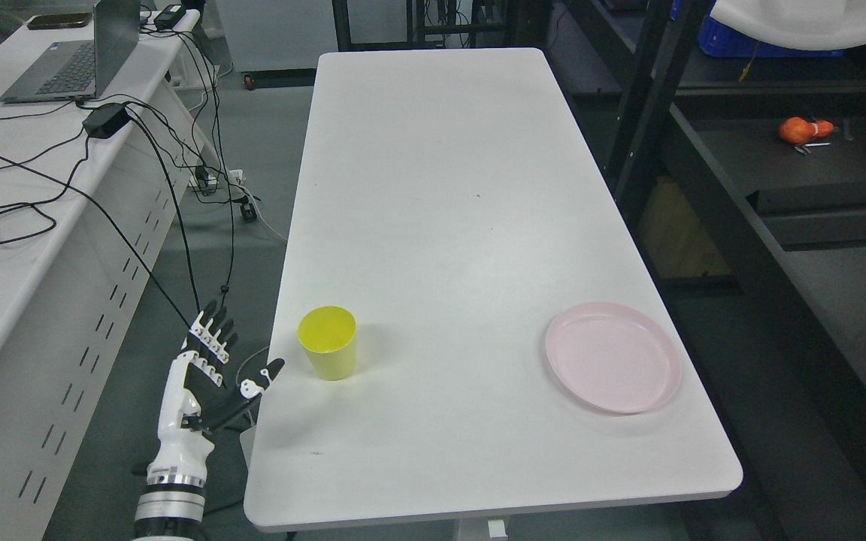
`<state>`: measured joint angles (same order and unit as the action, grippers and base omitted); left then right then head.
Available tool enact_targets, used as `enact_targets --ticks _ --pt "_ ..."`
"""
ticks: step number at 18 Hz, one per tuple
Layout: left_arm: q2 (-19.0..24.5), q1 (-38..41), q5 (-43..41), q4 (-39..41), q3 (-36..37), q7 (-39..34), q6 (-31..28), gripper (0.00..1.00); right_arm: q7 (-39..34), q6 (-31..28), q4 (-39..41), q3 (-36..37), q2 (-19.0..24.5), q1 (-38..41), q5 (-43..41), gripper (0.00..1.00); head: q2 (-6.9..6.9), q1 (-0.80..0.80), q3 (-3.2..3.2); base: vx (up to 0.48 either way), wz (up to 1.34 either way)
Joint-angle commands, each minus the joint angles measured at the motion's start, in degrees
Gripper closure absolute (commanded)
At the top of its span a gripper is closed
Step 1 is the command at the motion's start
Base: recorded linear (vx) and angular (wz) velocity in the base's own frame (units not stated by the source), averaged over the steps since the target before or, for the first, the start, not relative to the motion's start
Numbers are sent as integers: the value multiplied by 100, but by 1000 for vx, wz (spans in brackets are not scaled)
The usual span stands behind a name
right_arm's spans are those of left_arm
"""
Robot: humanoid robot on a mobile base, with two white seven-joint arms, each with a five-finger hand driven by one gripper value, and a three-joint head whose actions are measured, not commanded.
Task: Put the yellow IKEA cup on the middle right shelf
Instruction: 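Reach the left hand toward the yellow cup on the table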
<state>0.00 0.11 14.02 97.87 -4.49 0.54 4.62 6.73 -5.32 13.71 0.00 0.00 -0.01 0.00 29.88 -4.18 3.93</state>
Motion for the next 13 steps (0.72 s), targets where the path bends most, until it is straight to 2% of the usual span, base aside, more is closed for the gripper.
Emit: enact_targets --ticks 1,8,13 --pt "100 -388 321 -699 606 -1 -49 2 -5 -4 0 -97 -100 80 -141 1 0 0 0 0 0" --pt "100 -1056 312 -1094 993 8 -619 2 -5 -4 0 -97 -100 80 -141 1 0 0 0 0 0" --pt "100 -1109 312 -1638 1135 -1 -646 2 -5 -4 0 -97 -100 80 -141 1 0 0 0 0 0"
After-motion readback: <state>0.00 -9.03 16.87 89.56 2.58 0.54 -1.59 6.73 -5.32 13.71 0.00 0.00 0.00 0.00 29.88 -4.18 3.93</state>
